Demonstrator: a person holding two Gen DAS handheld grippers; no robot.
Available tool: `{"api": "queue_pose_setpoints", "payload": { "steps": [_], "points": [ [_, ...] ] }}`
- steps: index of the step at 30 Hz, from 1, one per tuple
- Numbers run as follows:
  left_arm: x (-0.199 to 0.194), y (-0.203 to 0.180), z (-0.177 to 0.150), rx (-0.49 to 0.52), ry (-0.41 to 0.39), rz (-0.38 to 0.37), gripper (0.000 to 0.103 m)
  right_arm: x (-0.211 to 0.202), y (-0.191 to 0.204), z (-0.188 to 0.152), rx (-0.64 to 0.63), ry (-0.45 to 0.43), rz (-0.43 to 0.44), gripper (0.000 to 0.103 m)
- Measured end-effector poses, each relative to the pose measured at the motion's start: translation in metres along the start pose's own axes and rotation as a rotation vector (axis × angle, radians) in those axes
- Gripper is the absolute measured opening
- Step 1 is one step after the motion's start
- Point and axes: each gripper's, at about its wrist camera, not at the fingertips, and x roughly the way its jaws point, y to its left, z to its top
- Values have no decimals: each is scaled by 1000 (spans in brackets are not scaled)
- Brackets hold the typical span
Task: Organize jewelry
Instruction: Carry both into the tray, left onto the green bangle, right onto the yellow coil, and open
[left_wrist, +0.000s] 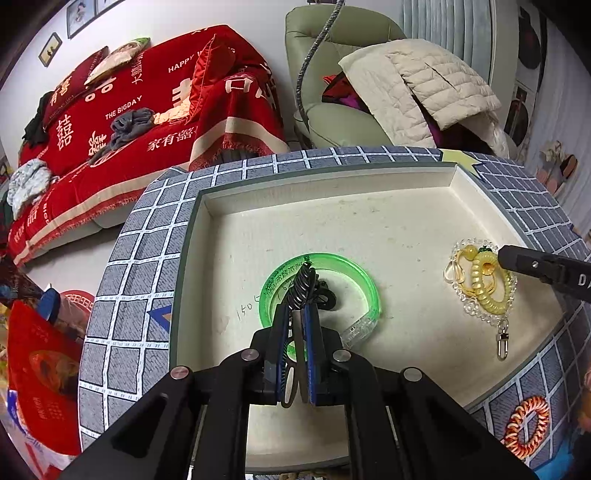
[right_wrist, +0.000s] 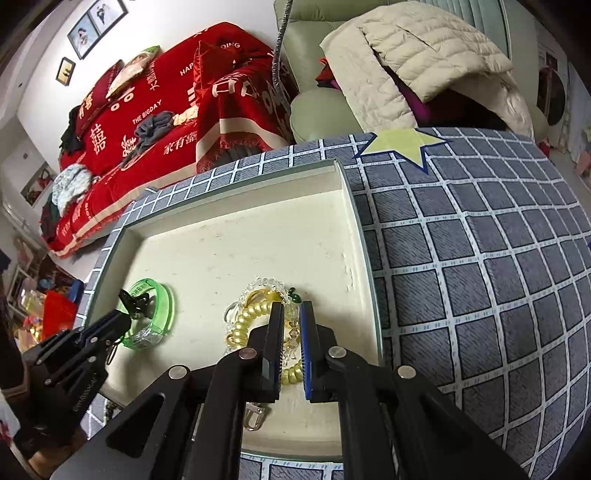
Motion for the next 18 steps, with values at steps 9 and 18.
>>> {"api": "queue_pose_setpoints", "payload": {
  "steps": [9, 18],
  "points": [
    [-10, 4, 0, -22, -14, -7, 30, -23, 8, -1, 9, -58, 53, 65],
    [-26, 7, 3, -32, -37, -29, 30, -43, 19, -9, -19, -65, 68, 67]
  ]
}}
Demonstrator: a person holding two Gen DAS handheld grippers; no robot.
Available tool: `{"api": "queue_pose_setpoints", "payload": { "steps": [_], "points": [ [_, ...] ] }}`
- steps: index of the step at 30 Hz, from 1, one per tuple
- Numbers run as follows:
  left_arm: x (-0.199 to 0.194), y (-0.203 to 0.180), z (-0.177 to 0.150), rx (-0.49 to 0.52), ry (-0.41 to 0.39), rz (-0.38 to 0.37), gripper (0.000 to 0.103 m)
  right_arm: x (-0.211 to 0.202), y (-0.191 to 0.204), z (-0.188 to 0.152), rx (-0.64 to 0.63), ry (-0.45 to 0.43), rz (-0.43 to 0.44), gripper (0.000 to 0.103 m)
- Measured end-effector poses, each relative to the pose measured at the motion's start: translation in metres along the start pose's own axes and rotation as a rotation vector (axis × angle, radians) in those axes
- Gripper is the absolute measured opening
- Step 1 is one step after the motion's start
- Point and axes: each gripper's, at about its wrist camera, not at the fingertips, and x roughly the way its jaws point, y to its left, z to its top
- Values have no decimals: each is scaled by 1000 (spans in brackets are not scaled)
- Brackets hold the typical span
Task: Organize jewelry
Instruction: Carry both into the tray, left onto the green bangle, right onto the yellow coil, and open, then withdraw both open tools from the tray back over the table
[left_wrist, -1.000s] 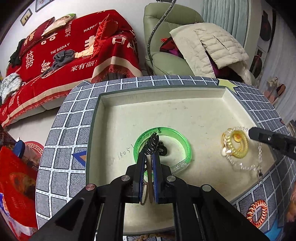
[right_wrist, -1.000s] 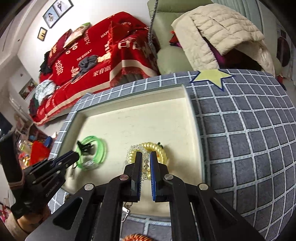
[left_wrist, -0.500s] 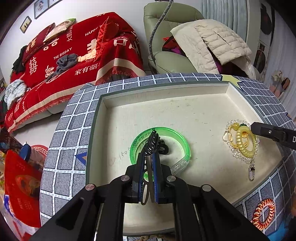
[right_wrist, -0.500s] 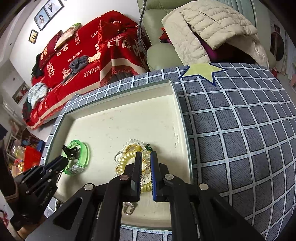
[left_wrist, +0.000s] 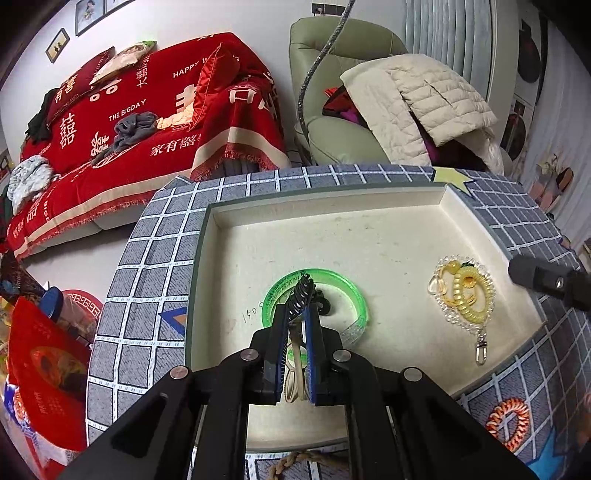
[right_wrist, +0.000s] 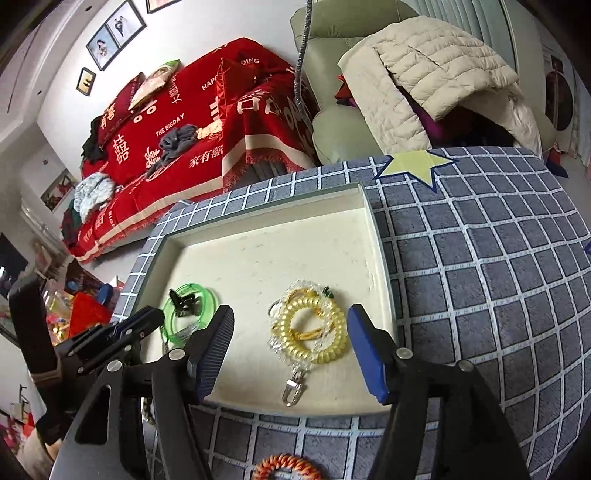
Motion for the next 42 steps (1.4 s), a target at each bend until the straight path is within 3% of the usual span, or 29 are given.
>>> {"api": "queue_pose_setpoints", "payload": {
  "steps": [9, 10, 11, 13, 20, 21, 22, 25, 28, 32, 36, 42],
  "points": [
    [-24, 7, 3, -20, -42, -5, 34, -16, 1, -11, 0, 0, -2, 67],
    [-27, 8, 3, -23, -46, -6, 78, -18, 1, -12, 2, 2, -1, 68],
    [-30, 9, 2, -27, -49, 1, 103, -20, 1, -14, 1, 3, -2, 70],
    [-40, 12, -1, -39, -114, 58, 103, -25, 1, -17, -5, -2, -5, 74],
    [-57, 17, -15, -20, -121, 50, 103, -53, 2, -29, -17, -56, -20, 86],
    [-60, 17, -17, -21, -123, 52, 103, -58, 3, -32, -20, -70, -24, 90],
    [-63, 19, -21, -22, -129, 55, 103, -64, 3, -35, -24, -87, -29, 102],
    [-78, 20, -33, -29, -131, 63, 103, -78, 6, -44, -34, -141, -27, 103],
    [-85, 20, -46, -21, -86, 32, 103, -90, 8, -51, -38, -156, -31, 103],
    [-95, 18, -67, -28, -72, 45, 103, -96, 14, -58, -80, -93, -71, 103],
    [-103, 15, -86, -45, -60, 60, 103, -98, 14, -73, -79, -30, -37, 103],
    [-104, 13, -112, -122, 14, 47, 103, -90, 18, -95, -111, 32, -58, 103]
  ]
}}
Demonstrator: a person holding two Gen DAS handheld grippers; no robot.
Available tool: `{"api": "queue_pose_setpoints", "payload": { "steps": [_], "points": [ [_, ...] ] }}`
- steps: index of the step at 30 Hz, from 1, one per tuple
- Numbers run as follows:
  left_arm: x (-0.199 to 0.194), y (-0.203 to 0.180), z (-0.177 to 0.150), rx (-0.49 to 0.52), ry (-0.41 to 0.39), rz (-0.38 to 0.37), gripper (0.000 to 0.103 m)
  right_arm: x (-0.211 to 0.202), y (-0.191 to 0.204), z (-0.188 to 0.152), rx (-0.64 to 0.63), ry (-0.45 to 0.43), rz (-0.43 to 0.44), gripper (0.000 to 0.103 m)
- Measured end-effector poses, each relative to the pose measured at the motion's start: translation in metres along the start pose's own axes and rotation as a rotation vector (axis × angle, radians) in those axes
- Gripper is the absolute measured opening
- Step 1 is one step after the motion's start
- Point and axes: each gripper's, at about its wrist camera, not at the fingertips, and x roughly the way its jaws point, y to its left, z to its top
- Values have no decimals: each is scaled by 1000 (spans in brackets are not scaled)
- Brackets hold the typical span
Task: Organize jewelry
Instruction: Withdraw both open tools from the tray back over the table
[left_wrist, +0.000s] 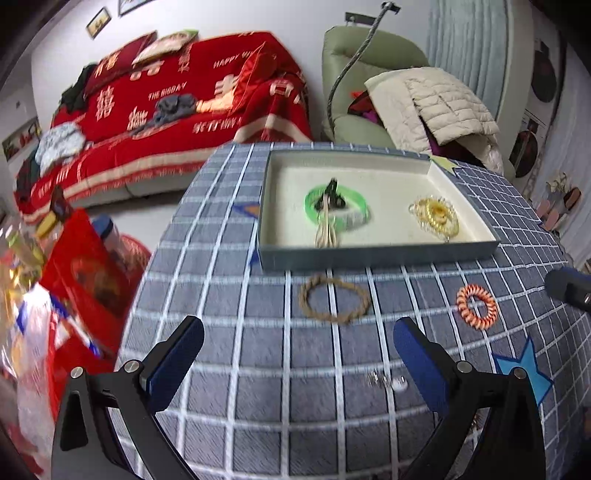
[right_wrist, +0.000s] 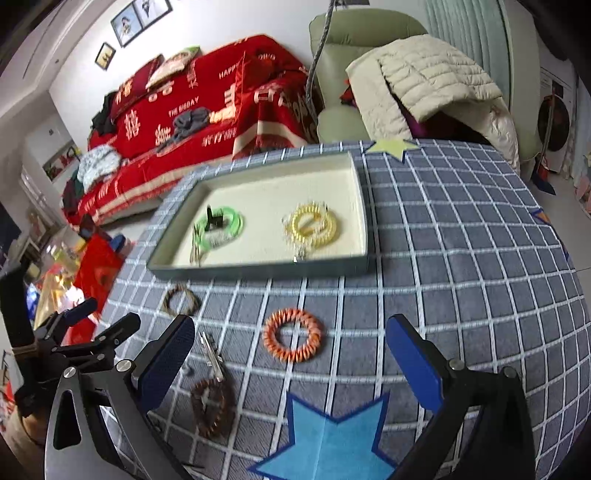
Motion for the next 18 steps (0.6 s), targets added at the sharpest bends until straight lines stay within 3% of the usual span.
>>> {"api": "queue_pose_setpoints", "payload": {
  "steps": [8, 18],
  "points": [
    [9, -12, -18, -59, 81, 4, 103, 9, -5, -12, 13, 39, -20, 102],
    [28, -22, -29, -169, 154, 47, 103, 23, -16, -19, 34, 66, -48, 90]
  ]
}}
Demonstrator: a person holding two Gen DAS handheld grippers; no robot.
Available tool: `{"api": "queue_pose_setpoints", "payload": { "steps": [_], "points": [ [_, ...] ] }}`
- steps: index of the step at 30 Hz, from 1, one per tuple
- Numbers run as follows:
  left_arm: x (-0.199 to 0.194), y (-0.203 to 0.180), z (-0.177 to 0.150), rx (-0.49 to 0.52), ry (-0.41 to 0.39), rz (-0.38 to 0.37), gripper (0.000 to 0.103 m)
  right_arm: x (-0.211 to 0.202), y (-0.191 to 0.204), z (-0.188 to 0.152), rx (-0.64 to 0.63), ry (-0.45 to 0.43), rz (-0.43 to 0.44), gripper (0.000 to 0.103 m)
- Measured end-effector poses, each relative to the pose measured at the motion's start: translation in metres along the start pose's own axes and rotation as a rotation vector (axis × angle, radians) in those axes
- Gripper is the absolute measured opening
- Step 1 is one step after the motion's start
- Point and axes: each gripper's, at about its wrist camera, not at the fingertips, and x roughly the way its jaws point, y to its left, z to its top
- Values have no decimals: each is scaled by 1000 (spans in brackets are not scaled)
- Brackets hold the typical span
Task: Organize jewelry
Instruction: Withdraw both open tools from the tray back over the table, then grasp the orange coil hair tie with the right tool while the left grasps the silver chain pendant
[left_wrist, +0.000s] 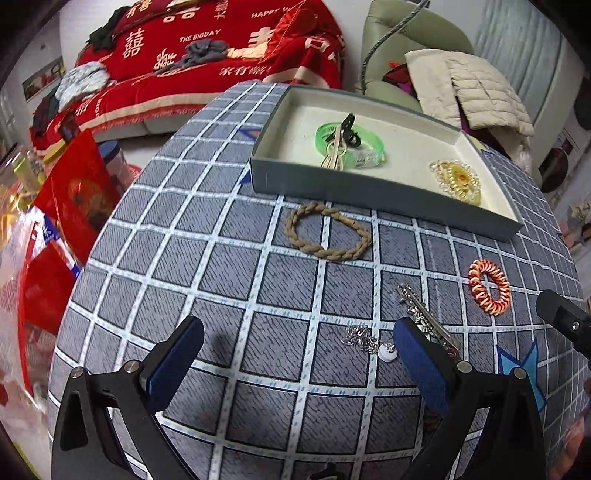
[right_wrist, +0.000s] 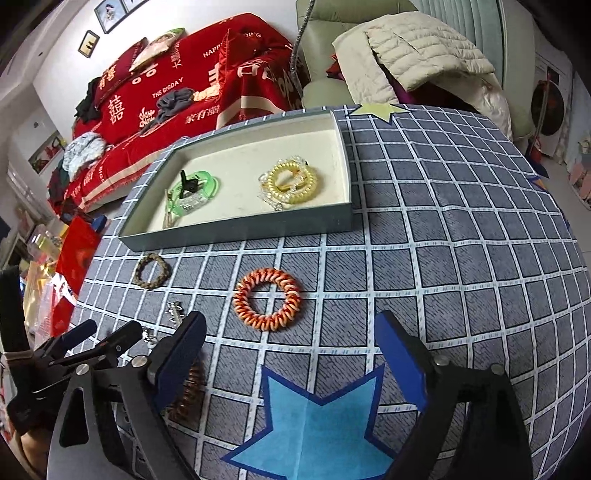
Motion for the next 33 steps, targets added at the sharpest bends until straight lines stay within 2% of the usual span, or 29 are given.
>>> {"api": "queue_pose_setpoints", "payload": {
  "steps": [11, 16, 19, 22, 24, 27, 31, 33],
  "points": [
    [1, -4, -6, 5, -23, 42, 103, 32, 3, 2, -38, 50, -46, 62],
    [4, 0, -5, -7, -3, 51, 103, 38, 3, 4, -35, 49, -46, 59],
    [3, 0, -5, -18, 6, 22, 103, 38, 2, 4, -30, 46, -38, 59],
    [0, -6, -4, 4, 5, -8, 103, 37, -3, 5, -8, 41, -28, 51],
    [-1, -11, -4, 17, 5, -12, 103, 38, -6, 7, 1, 40, -26, 51],
    [4, -17, -5, 24, 23, -4, 103, 41, -1, 7, -43, 46, -40, 50],
    [4, -26, -10, 69, 8, 38, 103, 44, 13, 3, -137, 38, -105, 50],
    [3, -27, -10, 81, 5, 28, 97, 44, 18, 0, -168, 35, -130, 50]
  ]
}}
